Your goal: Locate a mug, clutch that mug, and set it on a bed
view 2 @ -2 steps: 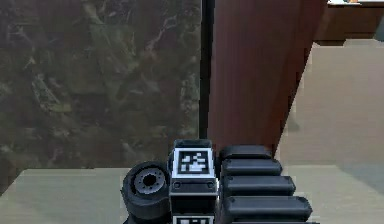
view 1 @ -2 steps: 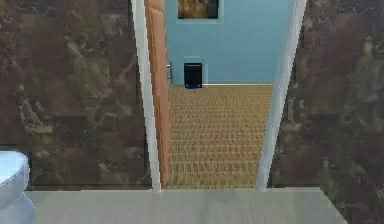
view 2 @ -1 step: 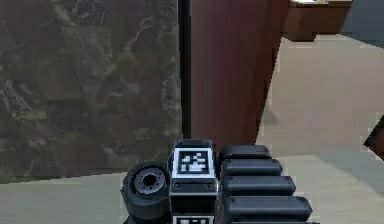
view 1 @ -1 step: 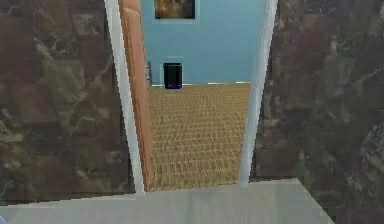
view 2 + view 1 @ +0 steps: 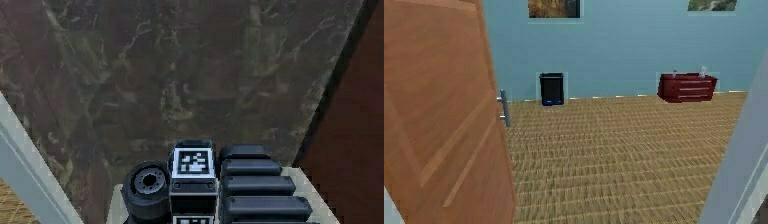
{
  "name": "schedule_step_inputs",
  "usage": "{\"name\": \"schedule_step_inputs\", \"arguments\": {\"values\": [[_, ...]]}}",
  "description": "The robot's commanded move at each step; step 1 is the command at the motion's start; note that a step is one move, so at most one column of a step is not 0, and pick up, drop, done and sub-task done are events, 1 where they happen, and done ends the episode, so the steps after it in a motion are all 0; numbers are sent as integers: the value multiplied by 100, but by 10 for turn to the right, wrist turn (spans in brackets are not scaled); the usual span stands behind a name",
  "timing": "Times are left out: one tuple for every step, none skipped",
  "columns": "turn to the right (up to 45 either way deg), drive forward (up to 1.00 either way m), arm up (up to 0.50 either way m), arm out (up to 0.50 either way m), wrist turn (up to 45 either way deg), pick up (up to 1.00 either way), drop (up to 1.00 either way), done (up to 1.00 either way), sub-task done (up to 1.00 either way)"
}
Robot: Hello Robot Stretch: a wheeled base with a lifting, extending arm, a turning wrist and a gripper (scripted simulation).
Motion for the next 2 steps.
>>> {"name": "schedule_step_inputs", "arguments": {"values": [[60,0,0,0,0,0,0,0,0],[0,55,0,0,0,0,0,0,0]]}}
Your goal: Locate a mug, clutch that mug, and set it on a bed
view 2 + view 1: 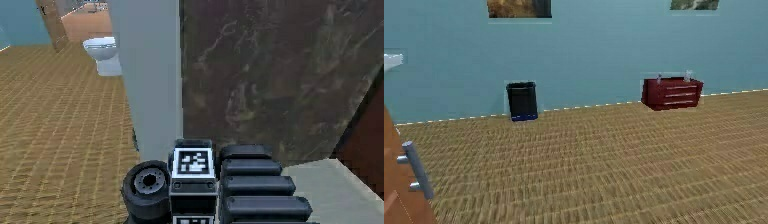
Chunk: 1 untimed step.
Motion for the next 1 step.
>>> {"name": "schedule_step_inputs", "arguments": {"values": [[300,0,0,0,0,0,0,0,0]]}}
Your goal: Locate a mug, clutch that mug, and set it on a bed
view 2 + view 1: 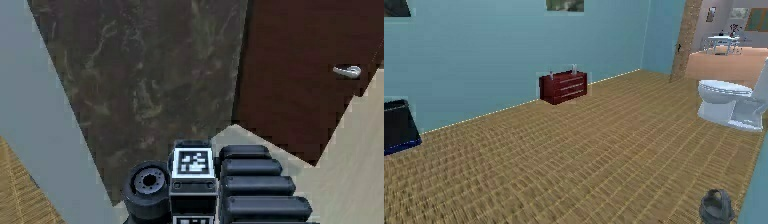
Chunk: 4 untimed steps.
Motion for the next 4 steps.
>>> {"name": "schedule_step_inputs", "arguments": {"values": [[0,40,0,0,0,0,0,0,0],[240,0,0,0,0,0,0,0,0],[0,100,0,0,0,0,0,0,0],[0,100,0,0,0,0,0,0,0]]}}
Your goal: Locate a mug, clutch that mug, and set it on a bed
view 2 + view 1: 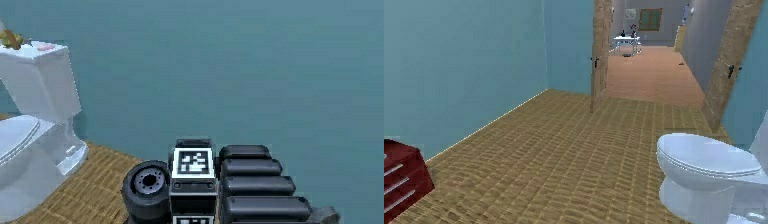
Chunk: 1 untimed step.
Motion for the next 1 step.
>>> {"name": "schedule_step_inputs", "arguments": {"values": [[30,0,0,0,0,0,0,0,0]]}}
